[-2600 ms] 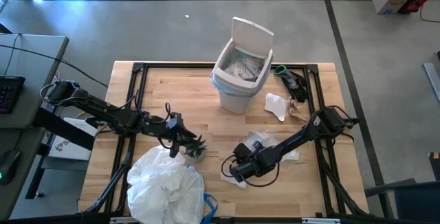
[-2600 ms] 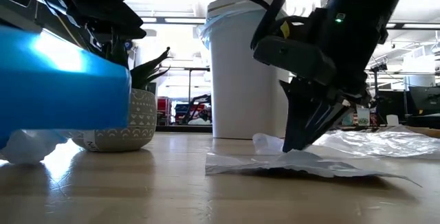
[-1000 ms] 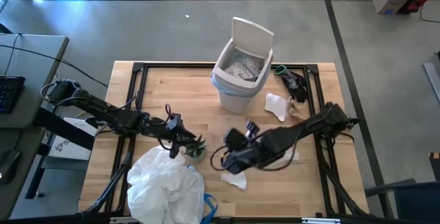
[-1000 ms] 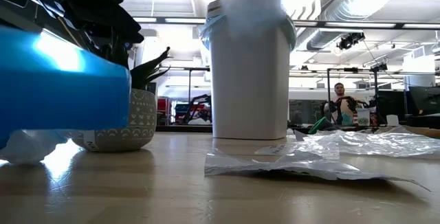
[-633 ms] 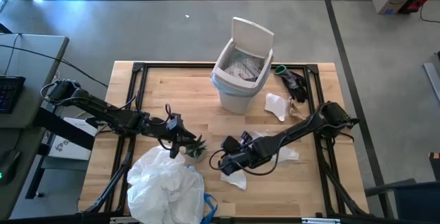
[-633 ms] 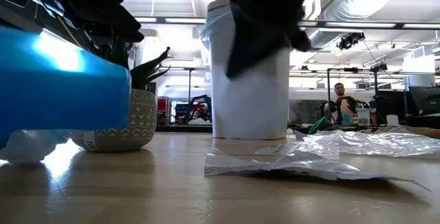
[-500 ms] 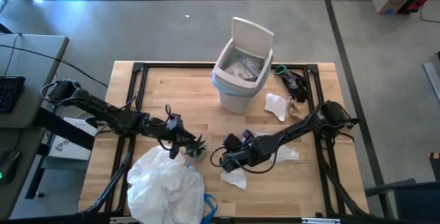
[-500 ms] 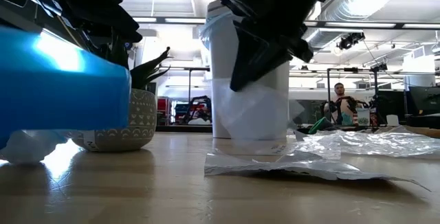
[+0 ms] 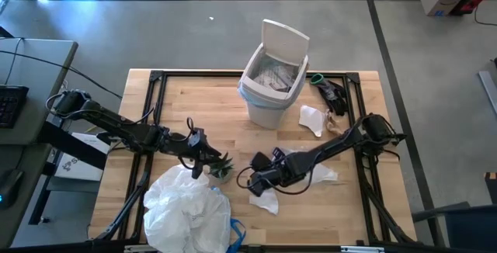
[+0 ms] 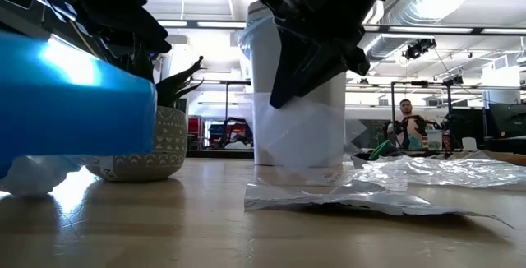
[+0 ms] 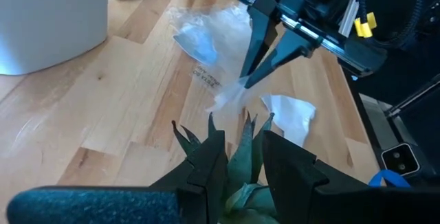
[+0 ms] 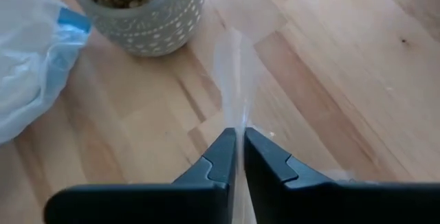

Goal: Place trash/remove bag and relplace
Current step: Put the transparent plastic into the trash bin

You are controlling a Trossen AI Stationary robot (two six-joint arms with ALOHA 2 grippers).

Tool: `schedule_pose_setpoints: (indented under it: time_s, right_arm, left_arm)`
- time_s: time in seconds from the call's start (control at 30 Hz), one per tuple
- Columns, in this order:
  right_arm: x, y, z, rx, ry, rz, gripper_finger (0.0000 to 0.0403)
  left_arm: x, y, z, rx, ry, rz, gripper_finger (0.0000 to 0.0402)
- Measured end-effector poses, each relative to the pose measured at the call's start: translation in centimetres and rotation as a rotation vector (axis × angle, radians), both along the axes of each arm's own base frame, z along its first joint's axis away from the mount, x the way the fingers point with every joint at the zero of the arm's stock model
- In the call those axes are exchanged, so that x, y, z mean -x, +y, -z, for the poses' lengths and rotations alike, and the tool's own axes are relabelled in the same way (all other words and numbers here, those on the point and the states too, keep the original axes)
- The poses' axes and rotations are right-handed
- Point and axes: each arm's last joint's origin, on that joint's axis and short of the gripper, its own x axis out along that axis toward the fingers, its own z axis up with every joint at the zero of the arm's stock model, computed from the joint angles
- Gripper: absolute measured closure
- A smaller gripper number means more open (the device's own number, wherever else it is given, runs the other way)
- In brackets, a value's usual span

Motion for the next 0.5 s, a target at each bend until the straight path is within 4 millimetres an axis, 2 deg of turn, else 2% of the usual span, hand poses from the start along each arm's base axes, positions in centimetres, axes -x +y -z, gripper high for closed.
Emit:
schedule_pose_setpoints:
  time_s: [0.27, 0.5]
  right_arm:
    - [0.01, 0.00, 0.00, -0.009, 0.005, -0.005, 0.0361]
    - [-0.08, -0.01, -0.06, 0.011, -0.008, -0.009, 0.0399]
  left_arm:
    - [0.00, 0.00, 0.00, 0.000, 0.000, 0.000, 0.0321]
    - [0.01, 0.00, 0.00, 0.000, 0.000, 0.000, 0.0321]
